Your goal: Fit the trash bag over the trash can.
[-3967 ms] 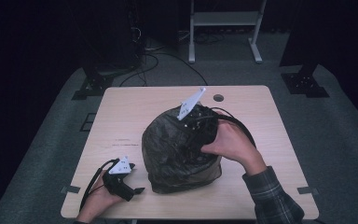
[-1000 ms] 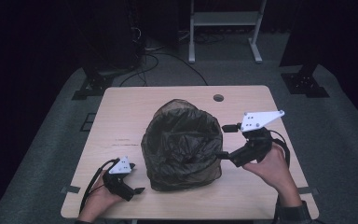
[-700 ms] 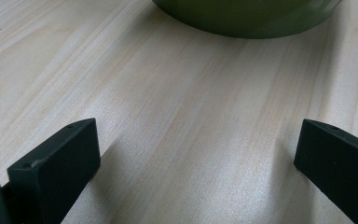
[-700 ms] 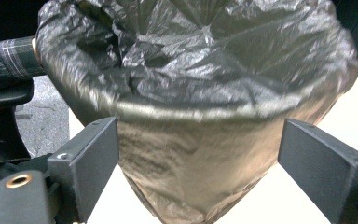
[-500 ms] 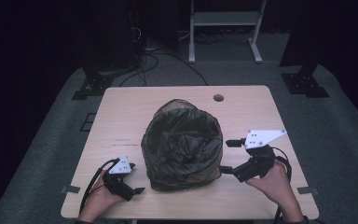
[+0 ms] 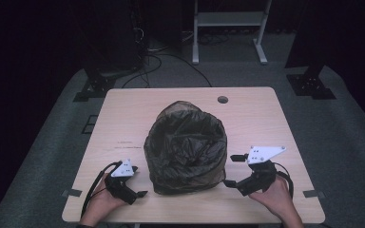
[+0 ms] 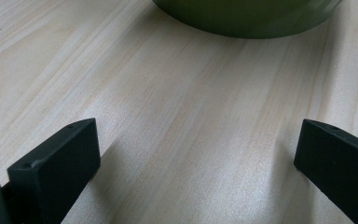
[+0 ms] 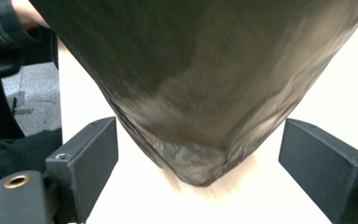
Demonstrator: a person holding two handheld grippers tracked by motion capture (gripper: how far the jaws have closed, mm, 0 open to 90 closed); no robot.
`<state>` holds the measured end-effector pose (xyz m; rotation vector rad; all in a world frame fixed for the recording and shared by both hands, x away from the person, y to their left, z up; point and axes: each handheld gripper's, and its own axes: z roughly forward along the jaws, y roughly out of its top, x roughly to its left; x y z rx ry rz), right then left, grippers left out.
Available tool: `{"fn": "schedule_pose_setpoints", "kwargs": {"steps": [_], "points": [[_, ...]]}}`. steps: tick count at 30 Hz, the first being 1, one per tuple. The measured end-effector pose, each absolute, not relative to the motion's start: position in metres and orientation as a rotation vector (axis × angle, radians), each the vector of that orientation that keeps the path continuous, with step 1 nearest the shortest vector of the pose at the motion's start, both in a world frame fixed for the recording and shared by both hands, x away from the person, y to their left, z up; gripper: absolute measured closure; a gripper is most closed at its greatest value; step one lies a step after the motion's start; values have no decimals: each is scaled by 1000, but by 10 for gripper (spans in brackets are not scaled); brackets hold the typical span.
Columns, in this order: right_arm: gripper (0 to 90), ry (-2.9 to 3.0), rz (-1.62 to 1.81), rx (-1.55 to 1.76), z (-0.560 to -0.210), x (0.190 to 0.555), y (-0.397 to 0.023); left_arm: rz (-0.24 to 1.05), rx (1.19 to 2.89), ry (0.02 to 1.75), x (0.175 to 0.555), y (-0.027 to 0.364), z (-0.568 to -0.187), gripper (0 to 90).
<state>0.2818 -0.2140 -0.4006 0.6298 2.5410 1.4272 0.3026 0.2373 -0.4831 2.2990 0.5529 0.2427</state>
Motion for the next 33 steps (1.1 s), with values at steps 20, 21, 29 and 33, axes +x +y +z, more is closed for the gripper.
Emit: {"fn": "schedule_pose_setpoints", "kwargs": {"steps": [20,21,29,33], "points": [[94,2554,1291,732,-456,282,-214,243,2299,553,303,237,-483,0],[94,2553,1288,736,-457,282,-214,243,2299,553,303,237,-483,0],[95,2550,1242,774,-466,282,-213,242,2299,553,303,237,-483,0],[94,2540,1226,791,-472,282,-212,242,2299,553,303,237,-483,0]]}}
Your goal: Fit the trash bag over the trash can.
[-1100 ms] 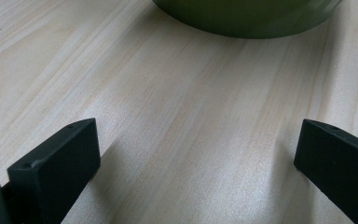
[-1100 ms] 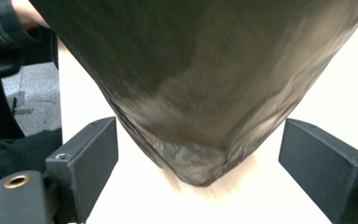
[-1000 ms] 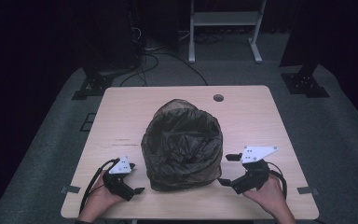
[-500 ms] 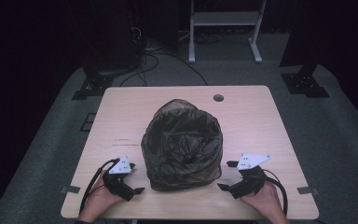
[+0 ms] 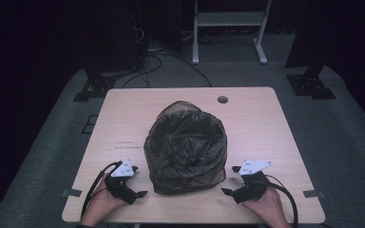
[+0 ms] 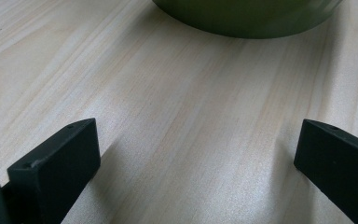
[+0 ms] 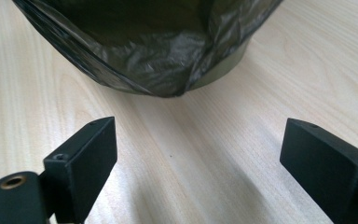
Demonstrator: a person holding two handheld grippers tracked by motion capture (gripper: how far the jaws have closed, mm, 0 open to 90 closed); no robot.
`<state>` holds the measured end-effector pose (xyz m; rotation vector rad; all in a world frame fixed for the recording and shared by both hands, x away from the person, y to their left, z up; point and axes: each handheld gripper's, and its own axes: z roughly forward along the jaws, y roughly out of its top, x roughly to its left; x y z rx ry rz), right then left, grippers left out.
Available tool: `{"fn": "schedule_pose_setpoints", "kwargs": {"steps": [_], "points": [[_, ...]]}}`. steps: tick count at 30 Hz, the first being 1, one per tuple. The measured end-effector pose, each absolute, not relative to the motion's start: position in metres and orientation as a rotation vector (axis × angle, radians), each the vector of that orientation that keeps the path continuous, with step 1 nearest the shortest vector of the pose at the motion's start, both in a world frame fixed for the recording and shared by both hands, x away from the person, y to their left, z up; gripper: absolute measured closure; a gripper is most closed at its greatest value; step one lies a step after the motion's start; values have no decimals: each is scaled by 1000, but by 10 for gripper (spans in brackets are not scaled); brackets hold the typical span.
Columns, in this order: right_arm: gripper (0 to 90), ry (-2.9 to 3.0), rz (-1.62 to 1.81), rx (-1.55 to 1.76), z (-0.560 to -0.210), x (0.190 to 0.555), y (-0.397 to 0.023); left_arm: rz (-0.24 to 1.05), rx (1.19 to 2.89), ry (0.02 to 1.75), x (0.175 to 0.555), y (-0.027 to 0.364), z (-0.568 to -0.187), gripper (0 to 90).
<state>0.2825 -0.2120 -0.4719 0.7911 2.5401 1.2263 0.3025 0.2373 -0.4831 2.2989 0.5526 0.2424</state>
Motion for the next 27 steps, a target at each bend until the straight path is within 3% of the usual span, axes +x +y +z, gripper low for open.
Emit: {"fn": "schedule_pose_setpoints", "kwargs": {"steps": [27], "points": [[93,2567,1113,804,-486,283,-201,242,2299,551,303,237,-483,0]]}}
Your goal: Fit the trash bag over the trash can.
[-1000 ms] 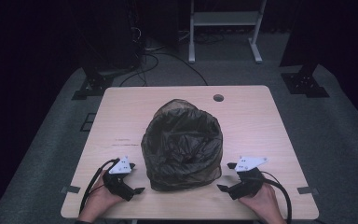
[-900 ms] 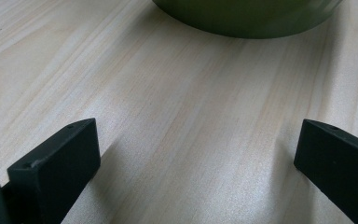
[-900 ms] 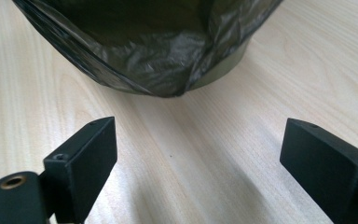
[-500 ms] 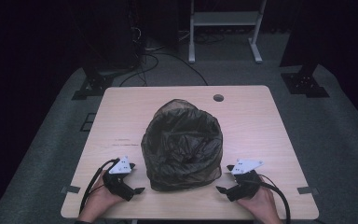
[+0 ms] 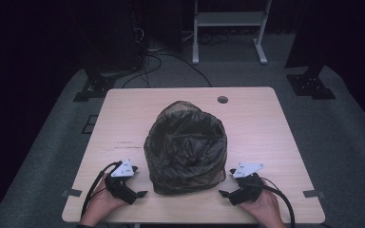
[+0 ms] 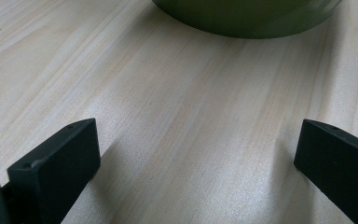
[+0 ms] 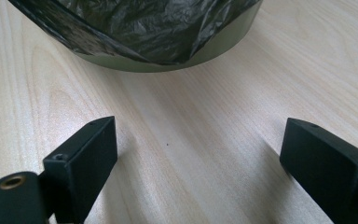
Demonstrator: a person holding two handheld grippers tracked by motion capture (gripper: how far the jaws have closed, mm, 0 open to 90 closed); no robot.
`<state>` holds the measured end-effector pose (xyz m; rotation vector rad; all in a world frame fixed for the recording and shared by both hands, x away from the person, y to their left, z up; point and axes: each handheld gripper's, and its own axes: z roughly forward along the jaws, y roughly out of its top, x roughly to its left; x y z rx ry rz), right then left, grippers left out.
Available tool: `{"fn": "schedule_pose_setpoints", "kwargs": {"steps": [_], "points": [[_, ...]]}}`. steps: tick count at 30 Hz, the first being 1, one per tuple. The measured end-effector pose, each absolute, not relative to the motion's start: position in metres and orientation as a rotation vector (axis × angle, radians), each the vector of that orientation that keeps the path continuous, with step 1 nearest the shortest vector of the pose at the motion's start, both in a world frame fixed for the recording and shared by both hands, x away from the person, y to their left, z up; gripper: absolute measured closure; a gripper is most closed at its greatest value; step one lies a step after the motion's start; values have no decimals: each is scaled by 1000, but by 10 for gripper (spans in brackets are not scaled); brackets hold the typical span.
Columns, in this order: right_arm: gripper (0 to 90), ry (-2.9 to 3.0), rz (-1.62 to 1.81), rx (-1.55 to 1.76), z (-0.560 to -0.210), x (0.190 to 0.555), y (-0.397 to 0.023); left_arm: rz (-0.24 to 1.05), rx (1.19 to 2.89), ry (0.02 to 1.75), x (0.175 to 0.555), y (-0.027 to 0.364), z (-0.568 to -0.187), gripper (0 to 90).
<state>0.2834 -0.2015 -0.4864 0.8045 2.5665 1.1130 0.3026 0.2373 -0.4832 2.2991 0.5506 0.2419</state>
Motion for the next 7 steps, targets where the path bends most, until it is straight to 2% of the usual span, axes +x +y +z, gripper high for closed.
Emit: {"fn": "schedule_pose_setpoints", "kwargs": {"steps": [7], "points": [[87,2561,1107,815,-486,283,-201,243,2299,551,303,237,-483,0]]}}
